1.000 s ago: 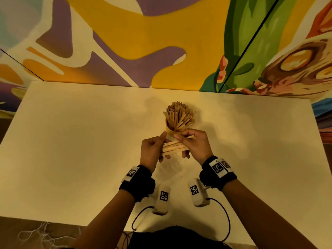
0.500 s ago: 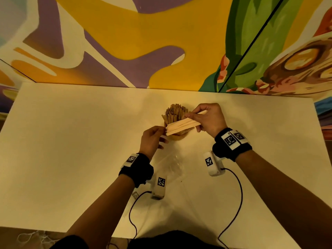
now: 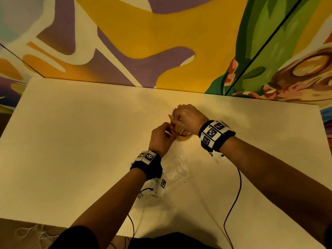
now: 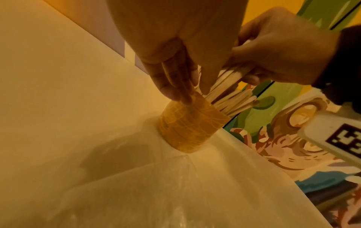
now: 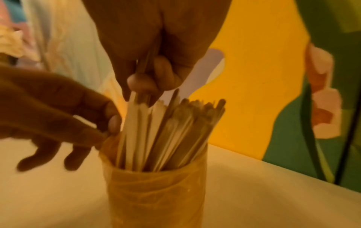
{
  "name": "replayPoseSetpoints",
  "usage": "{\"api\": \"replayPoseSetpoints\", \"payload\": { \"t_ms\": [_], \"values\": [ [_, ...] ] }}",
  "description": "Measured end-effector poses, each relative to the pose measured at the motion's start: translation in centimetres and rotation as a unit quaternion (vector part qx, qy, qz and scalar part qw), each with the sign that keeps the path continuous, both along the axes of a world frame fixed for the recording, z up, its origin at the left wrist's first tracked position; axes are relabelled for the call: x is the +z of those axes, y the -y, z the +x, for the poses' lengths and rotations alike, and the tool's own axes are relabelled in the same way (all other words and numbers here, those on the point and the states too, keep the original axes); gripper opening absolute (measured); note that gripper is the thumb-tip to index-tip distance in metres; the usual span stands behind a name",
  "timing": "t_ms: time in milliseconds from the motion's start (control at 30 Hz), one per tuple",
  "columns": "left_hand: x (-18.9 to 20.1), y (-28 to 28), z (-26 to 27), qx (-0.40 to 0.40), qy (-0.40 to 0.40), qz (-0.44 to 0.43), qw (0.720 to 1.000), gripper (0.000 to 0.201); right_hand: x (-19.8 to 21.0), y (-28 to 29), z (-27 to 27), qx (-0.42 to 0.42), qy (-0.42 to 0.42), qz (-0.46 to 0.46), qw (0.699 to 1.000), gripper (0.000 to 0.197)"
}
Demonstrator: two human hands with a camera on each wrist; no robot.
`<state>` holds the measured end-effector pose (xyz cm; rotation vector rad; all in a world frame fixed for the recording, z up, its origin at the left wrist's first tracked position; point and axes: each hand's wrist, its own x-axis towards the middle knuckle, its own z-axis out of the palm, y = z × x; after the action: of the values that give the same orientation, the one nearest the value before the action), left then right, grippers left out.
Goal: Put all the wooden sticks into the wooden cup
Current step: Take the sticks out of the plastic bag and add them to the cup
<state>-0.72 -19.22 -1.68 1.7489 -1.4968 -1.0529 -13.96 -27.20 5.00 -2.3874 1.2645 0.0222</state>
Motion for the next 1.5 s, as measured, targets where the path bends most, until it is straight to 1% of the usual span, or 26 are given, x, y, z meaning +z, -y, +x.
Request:
{"api": "replayPoseSetpoints", "payload": {
  "t_ms": [100, 133, 200, 267, 300, 367, 433, 467, 533, 600, 667, 767, 867, 967, 1067, 1167, 1233, 1300, 1333, 1367, 1433, 1500],
  "values": [
    [-0.3, 0.2, 0.2, -0.001, 0.004, -0.002, 1.0, 0.03, -0.9, -0.7, 1.4, 0.086, -0.079, -0.023, 0.993, 0.022],
    [-0.4, 0.2, 0.2, 0.006, -0.002, -0.001, 1.0, 0.038, -1.3, -1.0, 1.6, 0.11, -0.091, -0.046, 0.989, 0.022],
    [-0.5, 0.3, 0.4, 0.02, -0.01, 0.002, 1.0, 0.054, -2.1, -1.5, 1.8, 0.153, -0.073, -0.126, 0.978, 0.018],
    [-0.9, 0.4, 0.7, 0.018, -0.002, 0.004, 1.0, 0.071, -3.3, -1.6, 1.8, 0.165, -0.043, -0.212, 0.962, 0.014],
    [-0.9, 0.5, 0.8, 0.012, 0.006, 0.006, 1.0, 0.078, -3.8, -1.5, 1.7, 0.158, -0.039, -0.238, 0.958, 0.017],
    [-1.3, 0.9, 1.2, -0.002, 0.024, 0.016, 1.0, 0.086, -4.4, -1.3, 1.5, 0.14, -0.054, -0.248, 0.957, 0.033],
    [-1.6, 1.3, 1.6, -0.011, 0.028, 0.036, 0.999, 0.093, -4.4, -1.2, 1.5, 0.113, -0.085, -0.235, 0.962, 0.055],
    [-1.7, 1.4, 1.8, -0.016, 0.024, 0.046, 0.999, 0.096, -4.3, -1.2, 1.5, 0.093, -0.101, -0.22, 0.966, 0.062],
    [-1.8, 1.6, 1.9, -0.028, 0.014, 0.06, 0.998, 0.096, -4.2, -0.7, 1.4, 0.041, -0.129, -0.176, 0.975, 0.069],
    [-1.6, 1.7, 2.1, -0.038, 0.005, 0.071, 0.997, 0.09, -4.2, -0.1, 1.1, 0.008, -0.166, -0.142, 0.976, 0.071],
    [-1.4, 1.7, 2.2, -0.045, 0.009, 0.081, 0.996, 0.083, -4.2, 0.4, 1.0, 0.015, -0.19, -0.128, 0.973, 0.073],
    [-1.0, 1.5, 2.2, -0.054, 0.023, 0.087, 0.995, 0.073, -4.0, 0.5, 0.8, 0.022, -0.189, -0.114, 0.975, 0.076],
    [-0.9, 0.1, 3.1, -0.041, 0.016, 0.101, 0.994, 0.062, -3.2, -0.1, 0.9, 0.022, -0.154, -0.116, 0.981, 0.078],
    [-1.1, -2.7, 5.6, 0.002, 0.009, 0.121, 0.993, 0.047, -1.6, -1.3, 0.7, 0.014, -0.071, -0.141, 0.987, 0.074],
    [-1.4, -7.3, 9.2, 0.033, 0.04, 0.109, 0.993, 0.031, 0.1, -3.1, -0.6, -0.017, 0.033, -0.15, 0.988, 0.062],
    [-2.1, -12.3, 12.5, 0.096, 0.07, 0.09, 0.989, 0.025, 1.0, -6.4, -2.6, -0.02, 0.149, -0.148, 0.978, 0.044],
    [-2.5, -15.5, 14.0, 0.157, 0.076, 0.108, 0.979, 0.023, 0.0, -9.7, -3.9, -0.027, 0.201, -0.102, 0.974, 0.032],
    [-2.7, -18.2, 14.8, 0.224, 0.061, 0.155, 0.96, 0.021, -2.6, -12.6, -5.2, -0.088, 0.221, -0.012, 0.971, 0.023],
    [-2.8, -19.5, 14.9, 0.253, 0.04, 0.174, 0.951, 0.023, -4.1, -13.8, -5.6, -0.142, 0.227, 0.04, 0.963, 0.018],
    [-2.8, -20.7, 14.9, 0.279, 0.015, 0.183, 0.943, 0.031, -5.5, -14.8, -5.9, -0.205, 0.234, 0.089, 0.946, 0.016],
    [-2.7, -22.5, 14.4, 0.317, -0.021, 0.195, 0.928, 0.051, -7.7, -16.0, -6.1, -0.314, 0.247, 0.159, 0.903, 0.018],
    [-2.8, -23.4, 13.9, 0.324, -0.04, 0.221, 0.919, 0.059, -9.2, -16.3, -5.7, -0.367, 0.268, 0.194, 0.869, 0.022]
  ]
}}
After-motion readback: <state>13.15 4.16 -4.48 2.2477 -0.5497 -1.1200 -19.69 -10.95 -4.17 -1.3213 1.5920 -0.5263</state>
